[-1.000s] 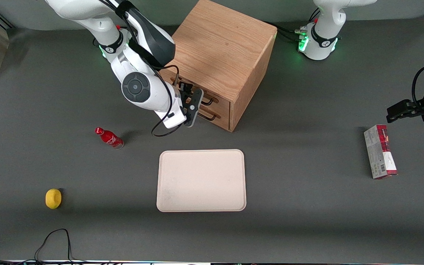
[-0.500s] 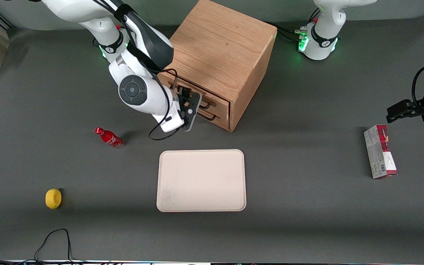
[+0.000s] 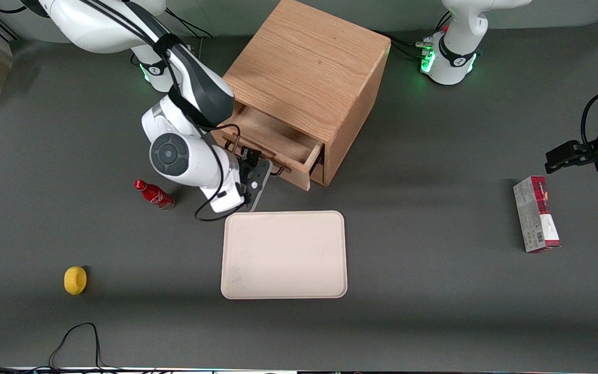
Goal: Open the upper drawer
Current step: 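Pull the upper drawer outward by its handle with the right gripper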
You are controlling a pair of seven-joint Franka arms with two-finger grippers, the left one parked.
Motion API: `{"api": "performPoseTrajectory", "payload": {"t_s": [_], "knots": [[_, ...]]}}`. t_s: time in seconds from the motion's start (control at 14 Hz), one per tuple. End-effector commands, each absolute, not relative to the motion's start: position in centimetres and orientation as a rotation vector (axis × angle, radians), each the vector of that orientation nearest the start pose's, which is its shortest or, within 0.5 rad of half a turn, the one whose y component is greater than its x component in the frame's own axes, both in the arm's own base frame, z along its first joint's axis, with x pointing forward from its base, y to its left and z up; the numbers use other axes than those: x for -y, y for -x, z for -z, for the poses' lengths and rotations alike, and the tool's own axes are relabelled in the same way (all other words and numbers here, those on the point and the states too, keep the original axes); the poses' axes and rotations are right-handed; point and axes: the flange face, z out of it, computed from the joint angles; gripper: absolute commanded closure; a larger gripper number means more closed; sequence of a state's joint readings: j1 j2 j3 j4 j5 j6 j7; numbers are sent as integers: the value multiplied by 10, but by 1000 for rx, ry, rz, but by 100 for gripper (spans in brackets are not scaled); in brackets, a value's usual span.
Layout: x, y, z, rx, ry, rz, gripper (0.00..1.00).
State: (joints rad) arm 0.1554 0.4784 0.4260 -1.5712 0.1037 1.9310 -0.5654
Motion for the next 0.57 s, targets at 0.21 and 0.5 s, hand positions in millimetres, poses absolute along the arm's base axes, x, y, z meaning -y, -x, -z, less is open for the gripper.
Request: {"api": "performPoseTrajectory", "payload": {"t_s": [0.21,0.5], "knots": [[-304,-618,-392,1408,2517,-78,0],[-274,-640,-396,1417,2572,-43,0]]}}
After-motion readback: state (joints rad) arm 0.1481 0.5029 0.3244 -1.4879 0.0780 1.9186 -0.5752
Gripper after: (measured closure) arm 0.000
